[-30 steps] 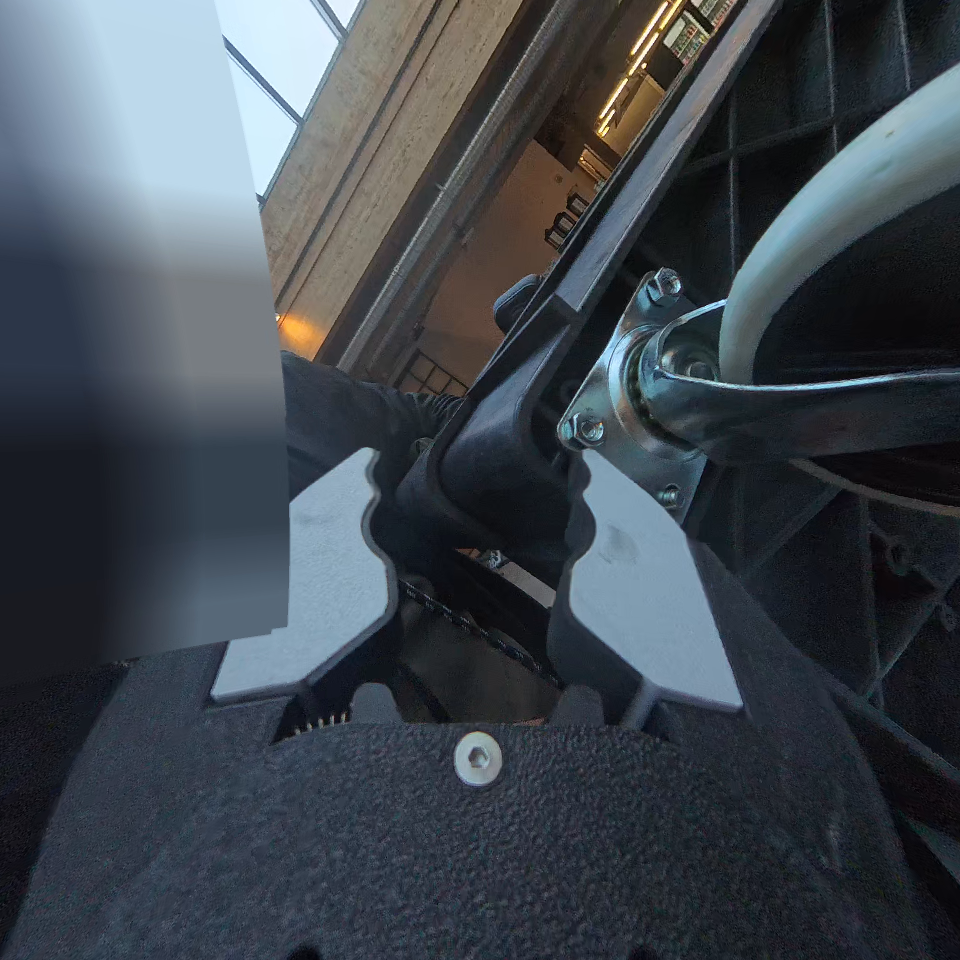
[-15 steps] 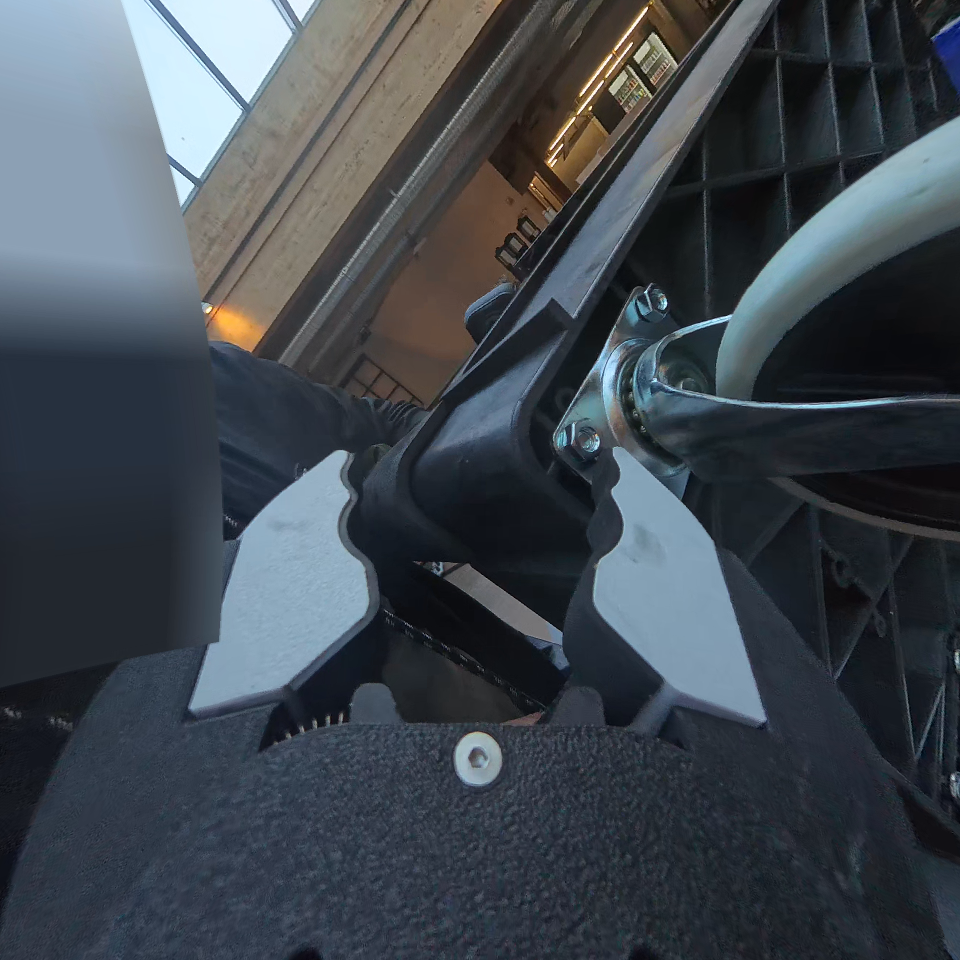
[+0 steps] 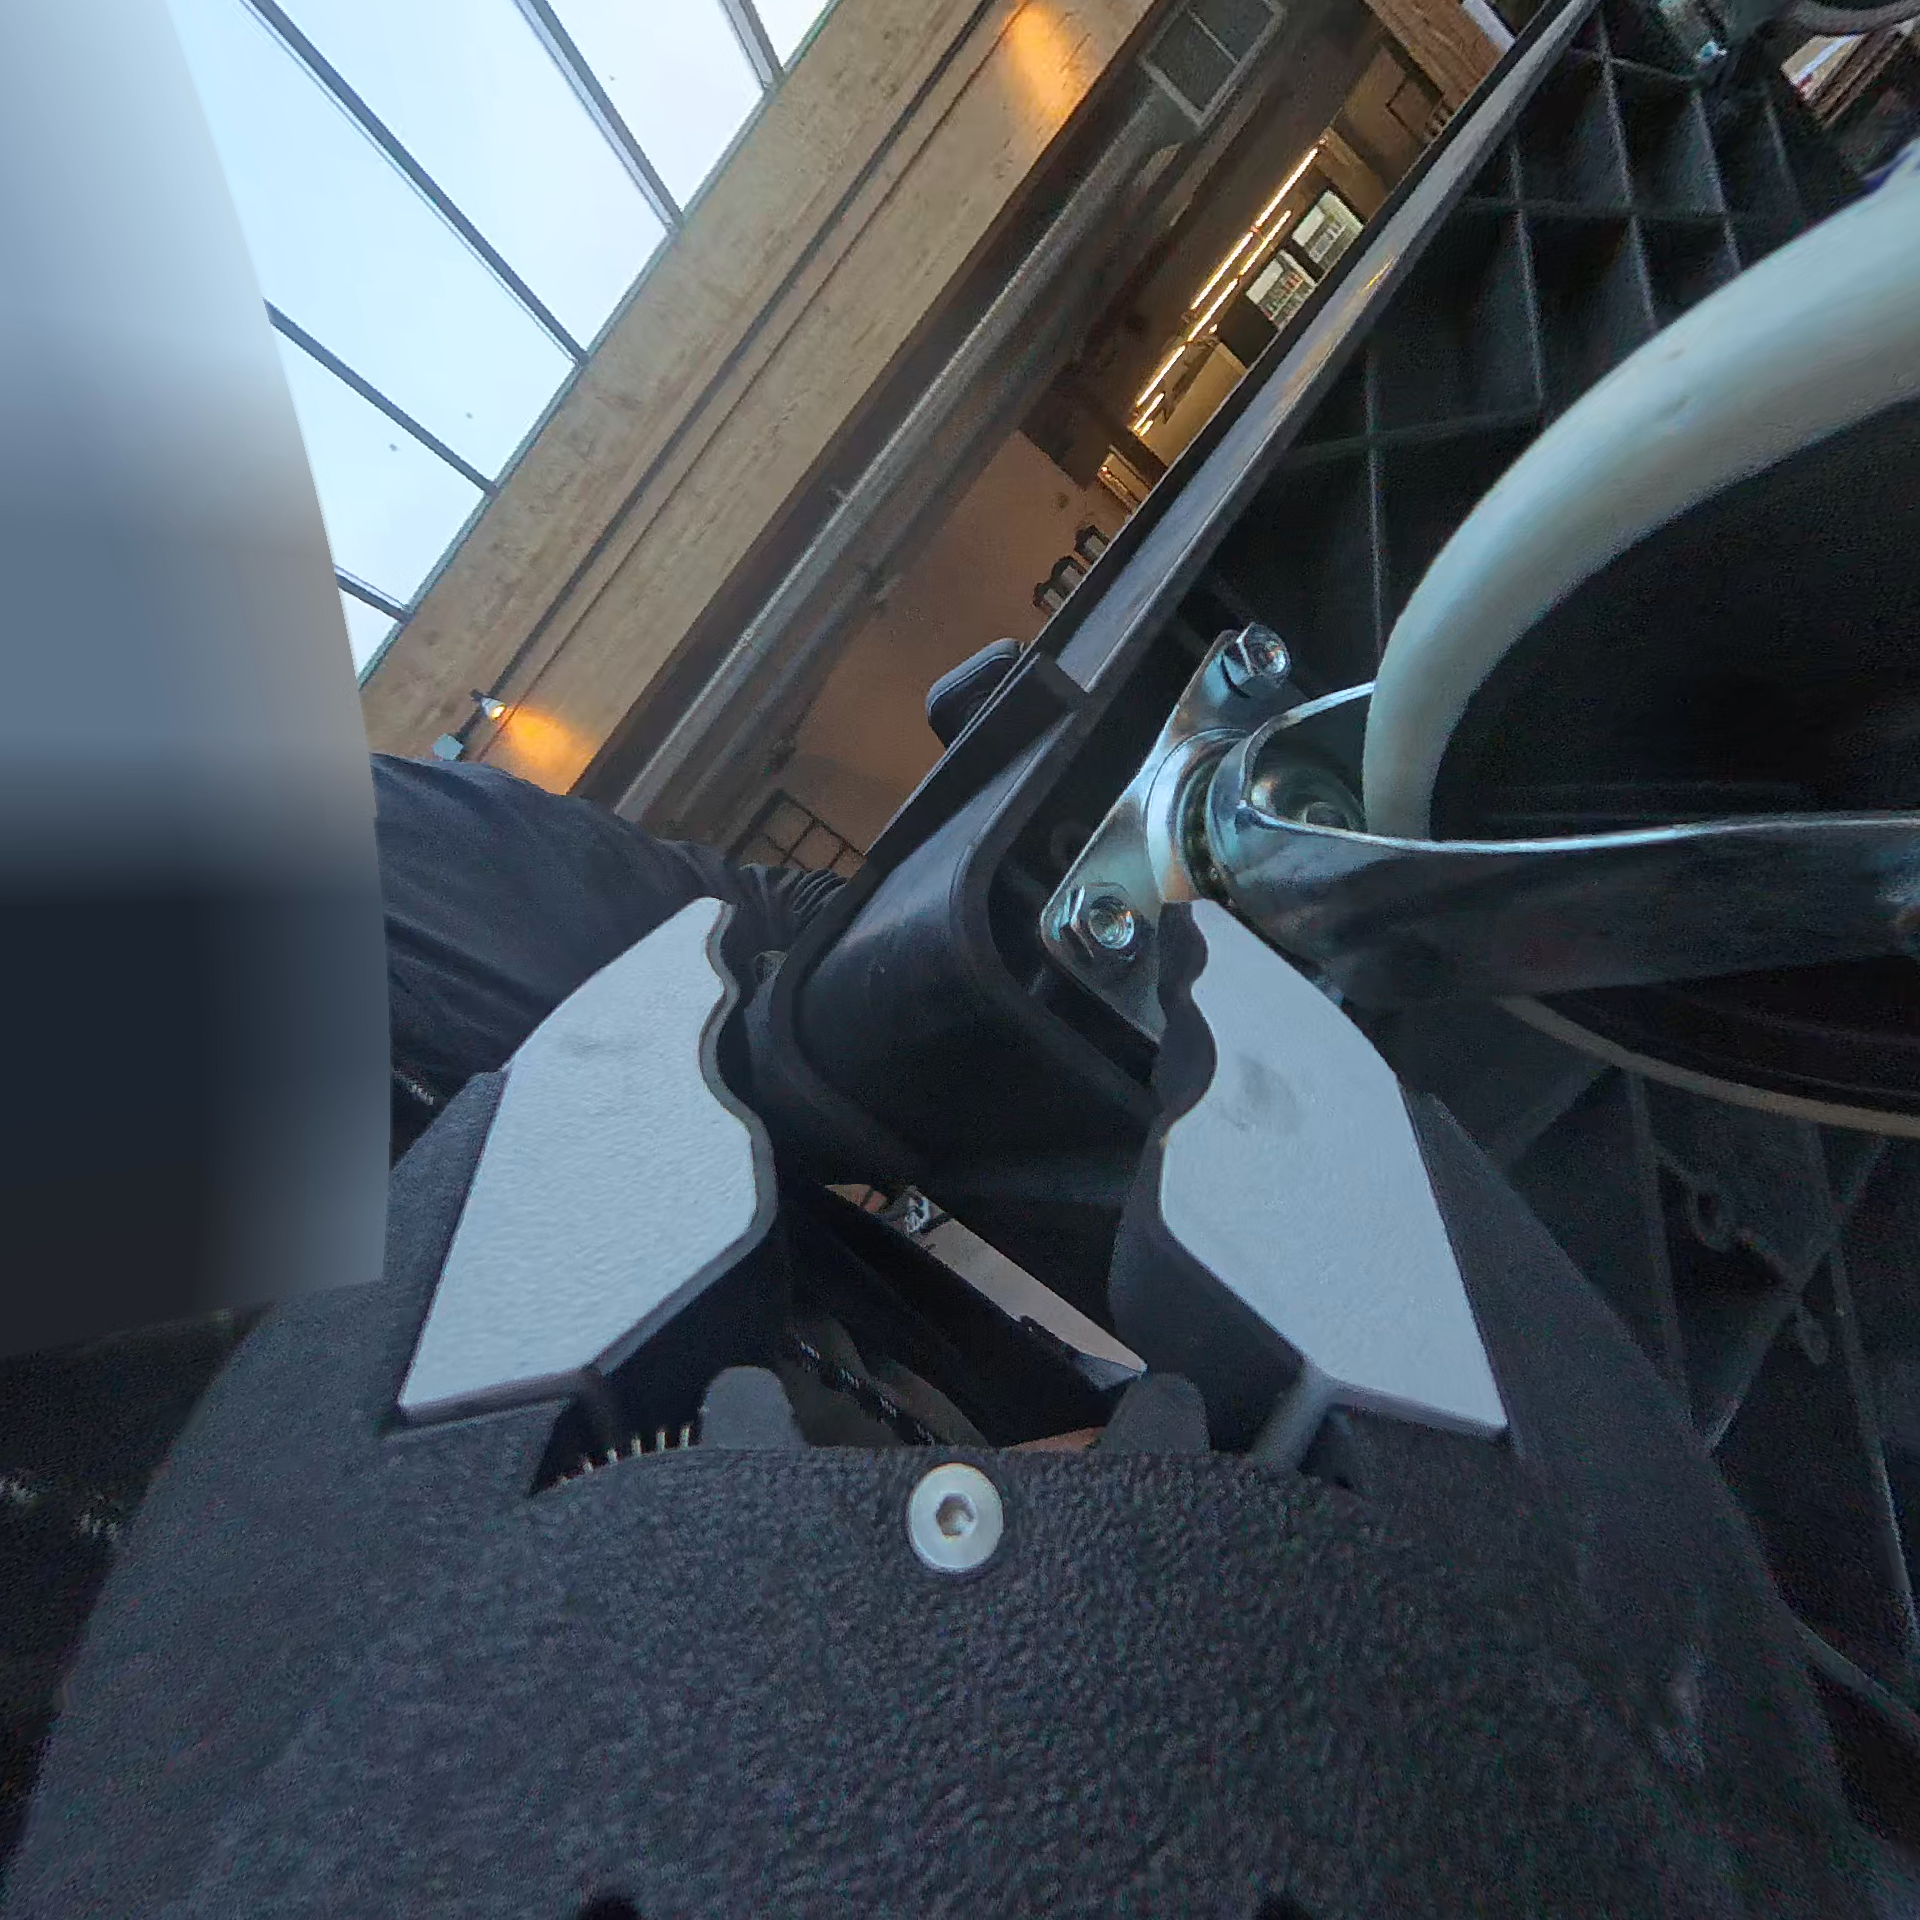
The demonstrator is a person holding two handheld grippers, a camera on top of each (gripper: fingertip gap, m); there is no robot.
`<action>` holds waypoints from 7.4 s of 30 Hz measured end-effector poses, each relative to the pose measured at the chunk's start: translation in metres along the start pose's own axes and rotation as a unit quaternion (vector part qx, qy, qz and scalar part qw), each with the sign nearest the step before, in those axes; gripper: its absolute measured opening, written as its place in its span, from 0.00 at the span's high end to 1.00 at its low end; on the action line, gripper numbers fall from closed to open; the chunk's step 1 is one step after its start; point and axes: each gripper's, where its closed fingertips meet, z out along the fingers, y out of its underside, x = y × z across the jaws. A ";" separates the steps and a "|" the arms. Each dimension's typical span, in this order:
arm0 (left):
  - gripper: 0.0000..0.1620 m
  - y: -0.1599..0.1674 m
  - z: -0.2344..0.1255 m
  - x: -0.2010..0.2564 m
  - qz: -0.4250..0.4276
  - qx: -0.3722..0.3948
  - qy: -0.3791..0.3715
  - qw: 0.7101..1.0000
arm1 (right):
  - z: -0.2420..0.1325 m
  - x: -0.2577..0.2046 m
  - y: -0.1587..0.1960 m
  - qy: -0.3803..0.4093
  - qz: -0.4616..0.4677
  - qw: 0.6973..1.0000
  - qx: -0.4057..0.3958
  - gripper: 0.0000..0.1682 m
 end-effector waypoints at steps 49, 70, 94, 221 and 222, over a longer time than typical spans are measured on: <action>1.00 0.001 -0.001 0.001 -0.004 0.010 -0.002 1.000 | -0.008 -0.023 0.004 0.049 -0.042 0.997 -0.030 0.58; 1.00 0.001 0.000 0.000 -0.011 0.006 -0.007 1.000 | 0.000 -0.008 0.009 0.068 -0.027 0.997 -0.032 0.50; 1.00 0.001 0.001 0.000 -0.008 0.004 -0.006 1.000 | -0.002 -0.022 0.005 0.111 -0.066 0.991 -0.037 0.54; 1.00 0.001 0.002 0.001 -0.032 0.014 -0.022 0.999 | -0.053 0.005 0.079 0.304 -0.190 0.934 0.011 0.73; 1.00 0.001 0.002 0.001 -0.030 0.014 -0.025 0.999 | -0.051 0.008 0.073 0.313 -0.201 0.928 0.019 0.72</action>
